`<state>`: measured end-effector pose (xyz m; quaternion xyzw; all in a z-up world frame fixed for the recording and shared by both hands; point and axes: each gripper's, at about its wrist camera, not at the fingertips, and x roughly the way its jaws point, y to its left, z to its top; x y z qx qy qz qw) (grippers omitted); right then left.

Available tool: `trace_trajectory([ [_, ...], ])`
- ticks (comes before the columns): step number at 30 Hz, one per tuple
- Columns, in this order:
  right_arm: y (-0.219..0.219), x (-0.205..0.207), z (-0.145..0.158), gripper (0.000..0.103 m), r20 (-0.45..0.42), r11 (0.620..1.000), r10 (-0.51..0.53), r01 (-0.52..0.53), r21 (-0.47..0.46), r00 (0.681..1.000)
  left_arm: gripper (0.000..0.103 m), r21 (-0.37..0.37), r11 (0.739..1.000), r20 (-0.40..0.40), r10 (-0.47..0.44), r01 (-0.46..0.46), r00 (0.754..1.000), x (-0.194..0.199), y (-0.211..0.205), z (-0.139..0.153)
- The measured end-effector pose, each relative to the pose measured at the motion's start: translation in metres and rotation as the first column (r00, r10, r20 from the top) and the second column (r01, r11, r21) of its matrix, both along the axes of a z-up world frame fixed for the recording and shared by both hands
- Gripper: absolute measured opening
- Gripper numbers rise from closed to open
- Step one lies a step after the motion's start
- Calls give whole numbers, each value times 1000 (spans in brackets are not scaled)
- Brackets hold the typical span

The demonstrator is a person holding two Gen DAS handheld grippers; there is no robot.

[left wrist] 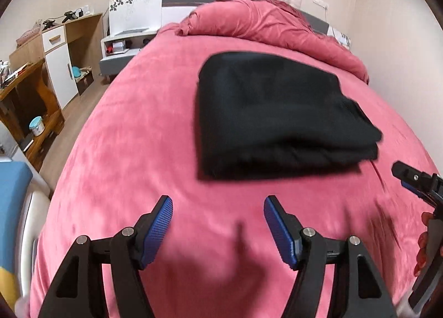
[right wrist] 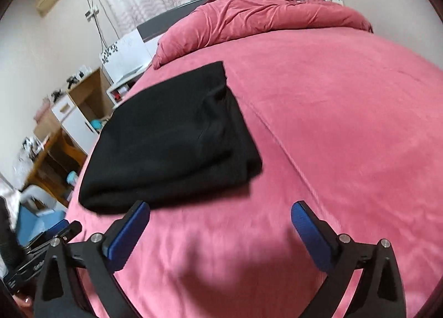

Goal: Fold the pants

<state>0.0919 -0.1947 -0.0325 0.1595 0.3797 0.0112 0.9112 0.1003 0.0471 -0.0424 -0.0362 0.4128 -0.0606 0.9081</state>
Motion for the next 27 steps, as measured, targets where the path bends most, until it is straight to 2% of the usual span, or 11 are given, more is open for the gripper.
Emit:
trace_trajectory([
  [8, 37, -58, 18, 103, 58, 993, 18, -11, -121, 998, 70, 20, 1000, 54, 6, -7, 999, -52, -16, 27],
  [11, 47, -73, 22, 103, 68, 989, 33, -23, -145, 997, 70, 48, 999, 88, 14, -18, 996, -69, -18, 36],
  [14, 55, -84, 25, 103, 83, 986, 31, -17, -165, 996, 70, 112, 992, 116, 37, -50, 993, -81, -21, 45],
  [22, 66, -102, 35, 103, 124, 979, 45, -19, -202, 991, 70, 79, 997, 110, 18, -26, 994, -97, -19, 52],
  [27, 67, -105, 38, 103, 128, 979, 49, -22, -203, 991, 70, 85, 996, 121, 22, -33, 992, -103, -21, 54],
])
